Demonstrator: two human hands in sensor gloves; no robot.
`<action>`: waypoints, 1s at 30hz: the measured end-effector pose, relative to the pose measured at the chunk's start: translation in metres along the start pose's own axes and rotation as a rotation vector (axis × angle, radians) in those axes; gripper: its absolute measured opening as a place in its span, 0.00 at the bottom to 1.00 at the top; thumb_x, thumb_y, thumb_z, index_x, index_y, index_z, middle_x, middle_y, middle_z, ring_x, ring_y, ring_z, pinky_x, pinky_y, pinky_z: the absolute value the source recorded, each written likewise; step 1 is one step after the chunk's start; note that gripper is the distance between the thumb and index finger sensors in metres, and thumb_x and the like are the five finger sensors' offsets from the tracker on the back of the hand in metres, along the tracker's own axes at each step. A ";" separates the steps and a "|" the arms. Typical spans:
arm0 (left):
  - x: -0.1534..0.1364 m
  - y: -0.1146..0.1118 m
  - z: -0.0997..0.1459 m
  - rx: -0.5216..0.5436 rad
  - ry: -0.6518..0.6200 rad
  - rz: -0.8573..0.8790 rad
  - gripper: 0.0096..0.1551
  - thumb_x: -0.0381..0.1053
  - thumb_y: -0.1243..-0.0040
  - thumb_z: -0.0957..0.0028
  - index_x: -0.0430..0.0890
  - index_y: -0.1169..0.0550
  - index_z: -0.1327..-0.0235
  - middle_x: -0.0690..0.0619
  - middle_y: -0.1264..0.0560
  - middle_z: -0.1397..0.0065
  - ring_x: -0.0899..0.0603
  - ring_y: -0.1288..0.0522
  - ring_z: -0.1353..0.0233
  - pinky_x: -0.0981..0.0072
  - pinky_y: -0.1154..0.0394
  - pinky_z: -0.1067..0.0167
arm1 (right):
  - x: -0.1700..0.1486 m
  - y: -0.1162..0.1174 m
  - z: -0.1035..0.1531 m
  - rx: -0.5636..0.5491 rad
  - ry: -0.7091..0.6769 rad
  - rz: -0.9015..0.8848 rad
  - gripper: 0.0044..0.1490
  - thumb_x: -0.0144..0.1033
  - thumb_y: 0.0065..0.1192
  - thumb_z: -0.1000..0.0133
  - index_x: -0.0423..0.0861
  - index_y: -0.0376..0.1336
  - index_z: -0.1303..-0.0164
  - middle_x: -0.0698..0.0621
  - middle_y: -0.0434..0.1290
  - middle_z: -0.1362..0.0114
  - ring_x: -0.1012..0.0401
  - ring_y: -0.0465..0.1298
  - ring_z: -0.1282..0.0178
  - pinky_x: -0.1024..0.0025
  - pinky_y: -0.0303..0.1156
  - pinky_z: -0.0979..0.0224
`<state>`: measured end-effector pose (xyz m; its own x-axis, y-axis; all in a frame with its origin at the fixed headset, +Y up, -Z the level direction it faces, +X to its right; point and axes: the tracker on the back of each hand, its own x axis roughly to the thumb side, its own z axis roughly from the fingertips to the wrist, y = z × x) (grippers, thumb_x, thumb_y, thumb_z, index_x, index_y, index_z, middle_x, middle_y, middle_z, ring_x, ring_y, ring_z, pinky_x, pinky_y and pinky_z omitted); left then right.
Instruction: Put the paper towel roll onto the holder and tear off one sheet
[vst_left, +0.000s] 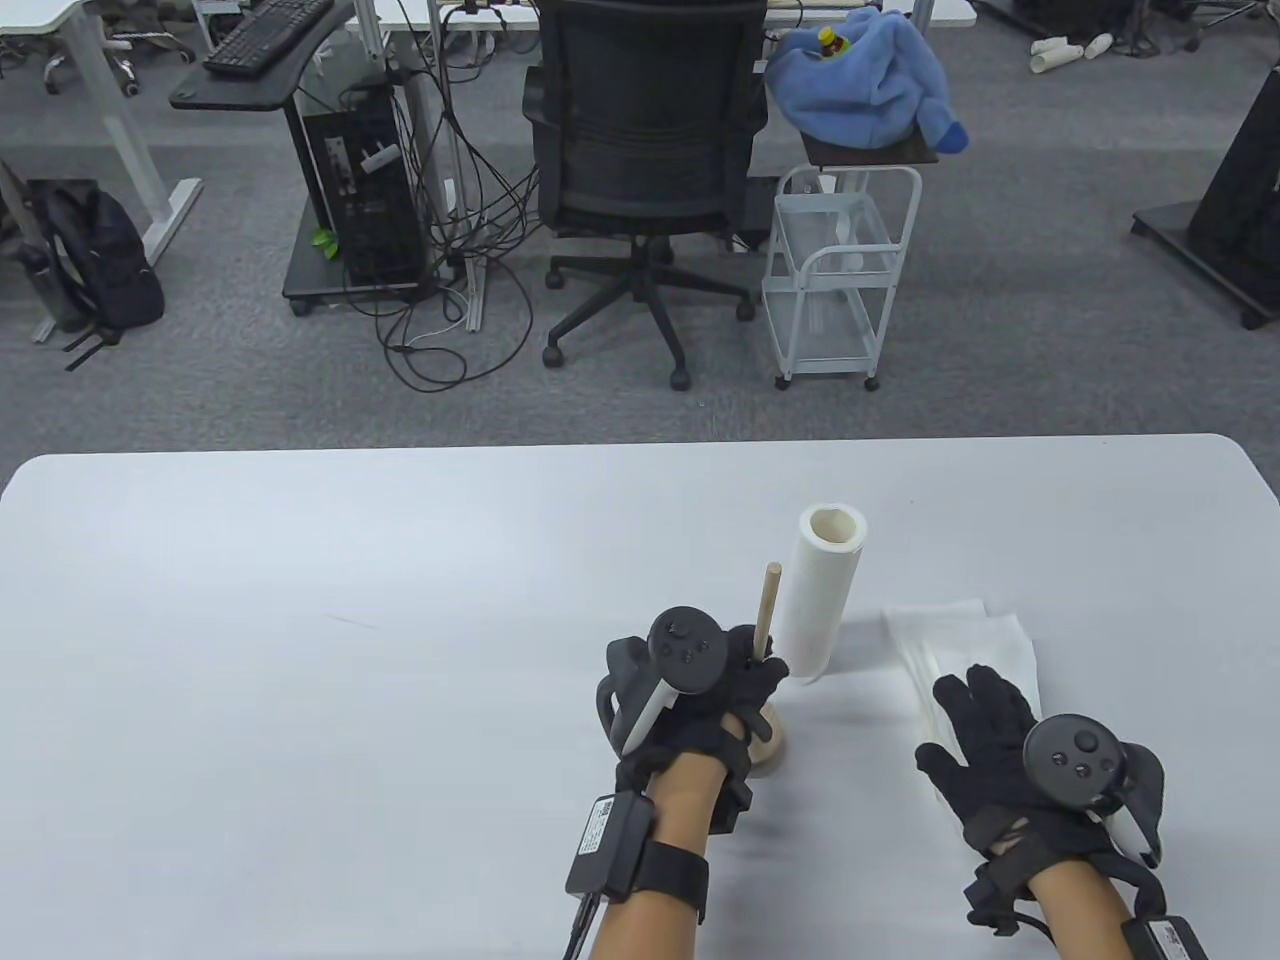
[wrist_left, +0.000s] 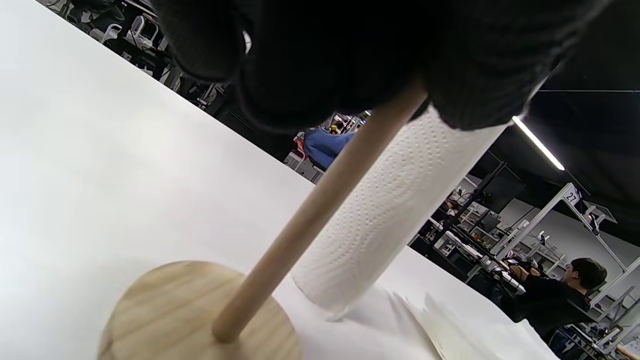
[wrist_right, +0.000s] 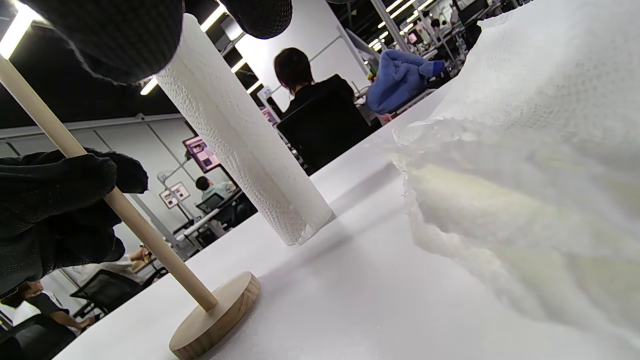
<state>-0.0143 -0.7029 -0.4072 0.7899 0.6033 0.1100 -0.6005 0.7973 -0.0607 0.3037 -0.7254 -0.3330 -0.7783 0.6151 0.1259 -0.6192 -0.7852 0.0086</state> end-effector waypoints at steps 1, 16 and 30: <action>0.000 0.001 0.002 0.004 -0.002 -0.009 0.32 0.62 0.30 0.55 0.55 0.23 0.38 0.58 0.22 0.46 0.45 0.20 0.51 0.44 0.30 0.32 | 0.000 0.000 0.000 0.000 0.001 0.002 0.47 0.58 0.59 0.47 0.55 0.45 0.21 0.41 0.37 0.16 0.40 0.39 0.15 0.36 0.40 0.20; -0.035 0.045 0.065 0.056 -0.056 -0.023 0.54 0.68 0.35 0.53 0.57 0.50 0.23 0.50 0.59 0.18 0.31 0.62 0.17 0.30 0.53 0.25 | -0.002 0.001 0.000 0.008 0.030 0.032 0.48 0.58 0.59 0.47 0.54 0.45 0.21 0.41 0.38 0.16 0.39 0.39 0.15 0.36 0.40 0.20; -0.105 0.078 0.107 0.070 0.026 -0.341 0.49 0.67 0.40 0.50 0.57 0.50 0.22 0.49 0.57 0.18 0.30 0.63 0.17 0.27 0.56 0.27 | 0.005 0.013 -0.003 0.047 0.015 0.146 0.51 0.60 0.58 0.46 0.57 0.38 0.20 0.39 0.36 0.16 0.38 0.40 0.15 0.36 0.41 0.20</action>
<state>-0.1574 -0.7057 -0.3173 0.9489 0.3034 0.0865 -0.3078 0.9505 0.0432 0.2916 -0.7324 -0.3355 -0.8616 0.4946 0.1142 -0.4937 -0.8688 0.0382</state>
